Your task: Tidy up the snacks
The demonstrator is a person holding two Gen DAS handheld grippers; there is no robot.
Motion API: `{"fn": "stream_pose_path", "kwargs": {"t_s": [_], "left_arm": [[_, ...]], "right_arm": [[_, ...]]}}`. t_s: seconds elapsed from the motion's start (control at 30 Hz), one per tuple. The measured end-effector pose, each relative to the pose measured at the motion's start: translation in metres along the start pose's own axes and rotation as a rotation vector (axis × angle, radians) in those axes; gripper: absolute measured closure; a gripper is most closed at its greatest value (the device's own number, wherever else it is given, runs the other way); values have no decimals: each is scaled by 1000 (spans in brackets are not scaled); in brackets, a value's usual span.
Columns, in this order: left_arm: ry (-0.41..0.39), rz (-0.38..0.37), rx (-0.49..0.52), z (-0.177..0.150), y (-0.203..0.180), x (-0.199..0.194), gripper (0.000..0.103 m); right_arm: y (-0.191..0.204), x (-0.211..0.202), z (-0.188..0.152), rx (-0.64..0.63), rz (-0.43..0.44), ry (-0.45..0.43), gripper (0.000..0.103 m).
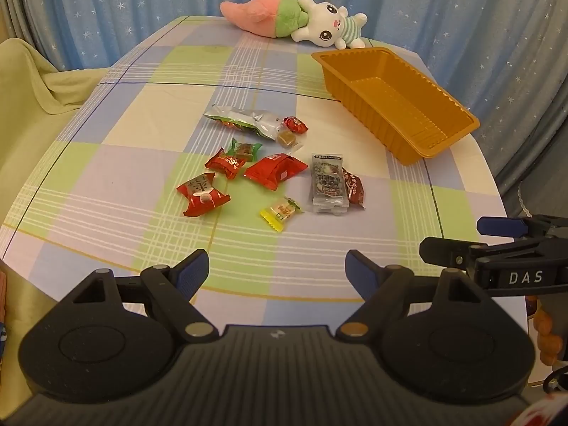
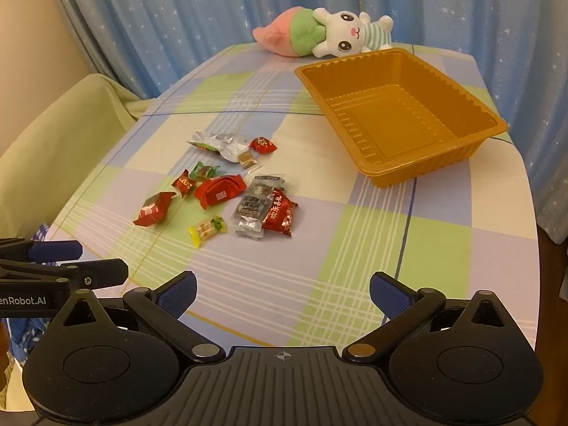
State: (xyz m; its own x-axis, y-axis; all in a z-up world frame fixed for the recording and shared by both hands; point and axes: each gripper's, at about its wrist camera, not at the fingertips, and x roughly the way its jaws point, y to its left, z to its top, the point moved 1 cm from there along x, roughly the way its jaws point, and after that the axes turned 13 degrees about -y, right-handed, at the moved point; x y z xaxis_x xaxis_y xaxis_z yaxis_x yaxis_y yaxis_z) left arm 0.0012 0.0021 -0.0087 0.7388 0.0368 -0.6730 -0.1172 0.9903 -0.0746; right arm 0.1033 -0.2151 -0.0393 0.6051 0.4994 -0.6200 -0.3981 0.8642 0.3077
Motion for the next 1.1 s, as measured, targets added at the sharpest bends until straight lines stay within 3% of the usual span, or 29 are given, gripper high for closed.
{"fn": "stream_pose_path", "kwargs": {"t_s": [1.1], "left_arm": [[3,-2,-4,3,3,5,20]], "right_arm": [[6,2,1,-7,-2,2,0]]}}
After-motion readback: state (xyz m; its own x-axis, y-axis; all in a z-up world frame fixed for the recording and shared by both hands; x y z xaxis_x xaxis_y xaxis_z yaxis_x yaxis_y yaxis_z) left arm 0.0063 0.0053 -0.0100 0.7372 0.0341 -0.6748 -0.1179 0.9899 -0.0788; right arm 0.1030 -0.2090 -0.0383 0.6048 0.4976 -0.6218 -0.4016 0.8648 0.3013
